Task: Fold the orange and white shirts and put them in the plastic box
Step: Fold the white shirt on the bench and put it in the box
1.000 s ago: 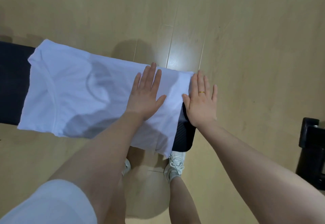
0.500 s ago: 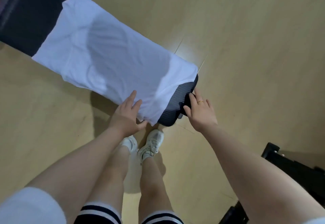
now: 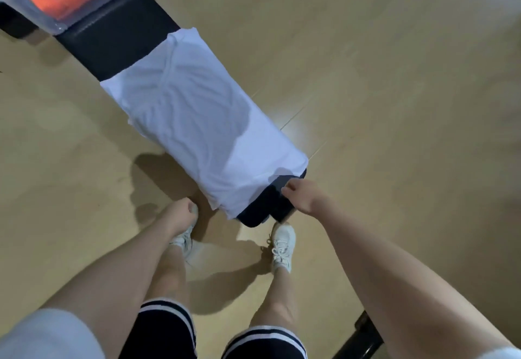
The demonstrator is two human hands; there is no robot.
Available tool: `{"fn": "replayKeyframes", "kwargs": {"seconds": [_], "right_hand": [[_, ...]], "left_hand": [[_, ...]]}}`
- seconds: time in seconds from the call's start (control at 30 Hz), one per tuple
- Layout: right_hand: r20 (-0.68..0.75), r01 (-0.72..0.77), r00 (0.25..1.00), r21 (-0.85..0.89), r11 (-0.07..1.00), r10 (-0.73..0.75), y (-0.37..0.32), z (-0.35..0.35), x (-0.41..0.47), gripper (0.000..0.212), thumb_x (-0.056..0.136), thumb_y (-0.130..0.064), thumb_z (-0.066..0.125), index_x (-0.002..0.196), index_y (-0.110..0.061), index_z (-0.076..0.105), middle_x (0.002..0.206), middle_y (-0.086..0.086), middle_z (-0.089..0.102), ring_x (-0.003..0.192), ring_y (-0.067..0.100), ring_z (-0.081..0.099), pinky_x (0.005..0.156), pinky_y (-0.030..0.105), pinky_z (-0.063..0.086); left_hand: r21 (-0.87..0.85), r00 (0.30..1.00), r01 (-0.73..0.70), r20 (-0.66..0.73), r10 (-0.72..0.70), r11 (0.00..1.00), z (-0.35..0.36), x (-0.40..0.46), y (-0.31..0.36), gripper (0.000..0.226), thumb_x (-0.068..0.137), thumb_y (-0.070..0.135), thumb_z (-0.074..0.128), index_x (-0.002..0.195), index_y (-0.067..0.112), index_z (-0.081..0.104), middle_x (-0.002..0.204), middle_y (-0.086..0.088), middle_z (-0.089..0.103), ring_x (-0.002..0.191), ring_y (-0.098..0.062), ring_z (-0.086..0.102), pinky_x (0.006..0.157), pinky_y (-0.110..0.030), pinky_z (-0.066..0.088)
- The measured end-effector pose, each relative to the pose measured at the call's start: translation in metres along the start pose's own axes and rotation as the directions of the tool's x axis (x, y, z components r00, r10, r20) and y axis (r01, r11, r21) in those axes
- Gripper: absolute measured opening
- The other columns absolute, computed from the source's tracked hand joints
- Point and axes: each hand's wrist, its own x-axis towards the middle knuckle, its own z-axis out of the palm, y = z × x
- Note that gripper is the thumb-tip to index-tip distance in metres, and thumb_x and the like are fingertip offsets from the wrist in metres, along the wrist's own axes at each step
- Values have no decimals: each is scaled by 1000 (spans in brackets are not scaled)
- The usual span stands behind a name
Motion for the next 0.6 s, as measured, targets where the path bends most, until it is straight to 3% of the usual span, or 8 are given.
{"fn": "replayKeyframes", "kwargs": {"seconds": [0.07,0.17,0.23,0.33,0.4,0.47,0.53,0.6], "right_hand": [[-30,15,999,-25,1000,-16,11,-8,12,25,96,-20,39,90,0,51,92,13,54,83,23,44,71,28,32],[-74,12,997,65,998,-8,29,-19,34,32,97,-25,40,103,3,54,99,15,57,87,24,47,75,28,35],[-74,-1,997,162,987,13,41,-21,45,40,97,-33,41,121,-1,49,110,12,55,99,28,51,83,31,38],[-129,27,992,215,976,1,58,-22,64,45,96,-27,40,137,-7,35,138,13,43,122,31,46,96,34,38],[-150,33,989,246,969,5,69,-19,75,47,97,-25,37,141,-10,30,145,12,37,127,30,42,94,33,36],[-144,29,990,287,958,13,77,-14,88,50,98,-26,35,145,-12,24,147,8,35,128,28,40,88,30,32],[-130,27,991,338,941,18,83,-9,103,47,99,-27,33,143,-15,26,136,4,43,117,27,44,84,29,30],[-134,21,990,390,921,34,85,-5,119,26,96,-25,33,115,-13,46,101,1,49,86,22,45,72,28,33]], "left_hand": [[-350,995,103,48,-92,931,25,-2,14,17,93,16,44,76,12,46,89,-13,48,73,-21,48,62,-28,35],[-732,970,220,96,-222,644,59,2,37,32,98,20,33,117,0,49,94,-12,53,77,-22,52,57,-28,35],[-819,966,211,89,-244,533,80,2,52,33,99,26,30,117,7,49,103,-12,57,87,-24,53,72,-30,41],[-918,948,221,124,-292,329,103,3,68,41,96,42,28,110,13,52,111,-10,55,103,-26,53,93,-38,40],[-947,929,250,176,-325,201,118,5,74,54,93,56,25,119,15,50,114,-10,53,109,-28,54,99,-43,40],[-971,914,240,231,-333,-15,132,13,77,55,92,60,29,117,16,50,115,-8,56,102,-26,57,96,-40,44],[-956,917,168,240,-320,-239,140,23,79,52,91,59,36,116,17,54,115,-2,61,101,-22,60,95,-37,48],[-923,942,90,200,-268,-374,145,31,79,48,91,58,38,112,20,57,107,1,63,96,-18,61,95,-36,49]]}}
